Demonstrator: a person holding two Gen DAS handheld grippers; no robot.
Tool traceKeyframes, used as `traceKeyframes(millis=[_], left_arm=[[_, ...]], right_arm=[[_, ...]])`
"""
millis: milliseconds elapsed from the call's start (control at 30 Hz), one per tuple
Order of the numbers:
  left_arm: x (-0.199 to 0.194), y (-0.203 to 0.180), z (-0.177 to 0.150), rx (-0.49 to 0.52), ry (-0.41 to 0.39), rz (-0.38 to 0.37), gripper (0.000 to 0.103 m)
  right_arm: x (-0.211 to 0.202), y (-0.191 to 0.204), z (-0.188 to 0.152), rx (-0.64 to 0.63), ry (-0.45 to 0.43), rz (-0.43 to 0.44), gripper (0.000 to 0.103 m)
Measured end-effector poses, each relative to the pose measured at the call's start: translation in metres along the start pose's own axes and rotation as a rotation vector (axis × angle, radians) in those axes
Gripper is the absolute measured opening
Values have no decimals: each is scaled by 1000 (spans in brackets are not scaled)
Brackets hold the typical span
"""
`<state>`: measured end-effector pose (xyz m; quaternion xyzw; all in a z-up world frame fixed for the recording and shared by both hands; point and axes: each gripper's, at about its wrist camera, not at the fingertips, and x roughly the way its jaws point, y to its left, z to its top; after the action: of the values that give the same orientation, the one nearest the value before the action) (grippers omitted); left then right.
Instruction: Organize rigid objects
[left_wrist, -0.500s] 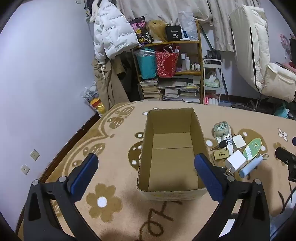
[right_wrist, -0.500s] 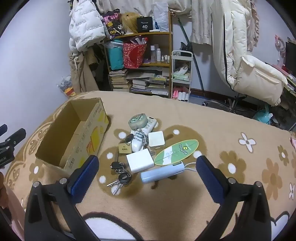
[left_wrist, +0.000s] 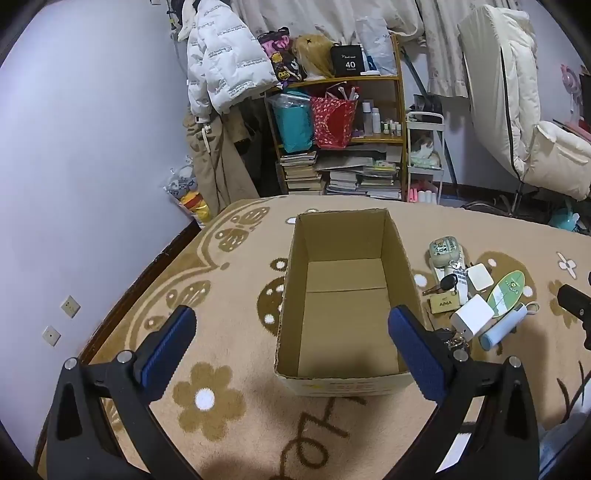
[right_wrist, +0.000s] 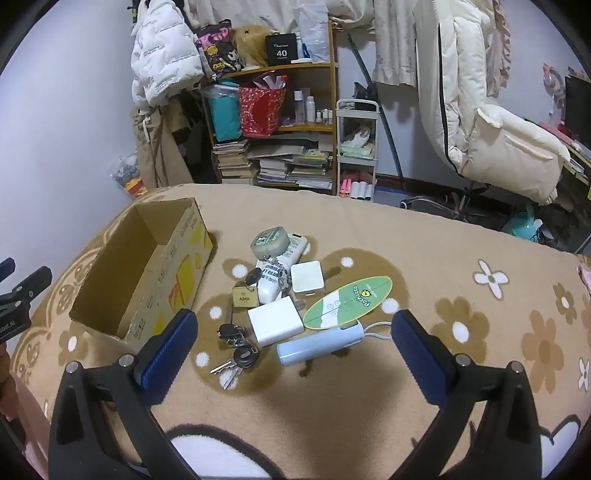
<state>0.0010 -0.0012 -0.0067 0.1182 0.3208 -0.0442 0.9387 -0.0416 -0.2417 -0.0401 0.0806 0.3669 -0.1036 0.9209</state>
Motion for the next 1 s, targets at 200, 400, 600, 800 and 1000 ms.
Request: traceKeyframes(millis=[200, 400, 600, 800, 1000], left_arm=[[-3, 3, 1, 5, -4, -2, 103], [-2, 2, 1, 4, 3, -1, 103], [-2, 1, 3, 2, 0, -5, 103], [-2, 1, 3, 6, -2, -6, 103], [-4, 0, 2, 17, -6, -5, 103]], right_arm=[[-7, -3, 5, 4, 10, -1, 103], [-5, -1, 5, 3, 12, -8, 103], [-4, -1, 3, -3, 10, -6, 103], [-2, 0, 0, -4, 13, -6, 103], [-2, 2, 0, -7, 14, -1, 103]])
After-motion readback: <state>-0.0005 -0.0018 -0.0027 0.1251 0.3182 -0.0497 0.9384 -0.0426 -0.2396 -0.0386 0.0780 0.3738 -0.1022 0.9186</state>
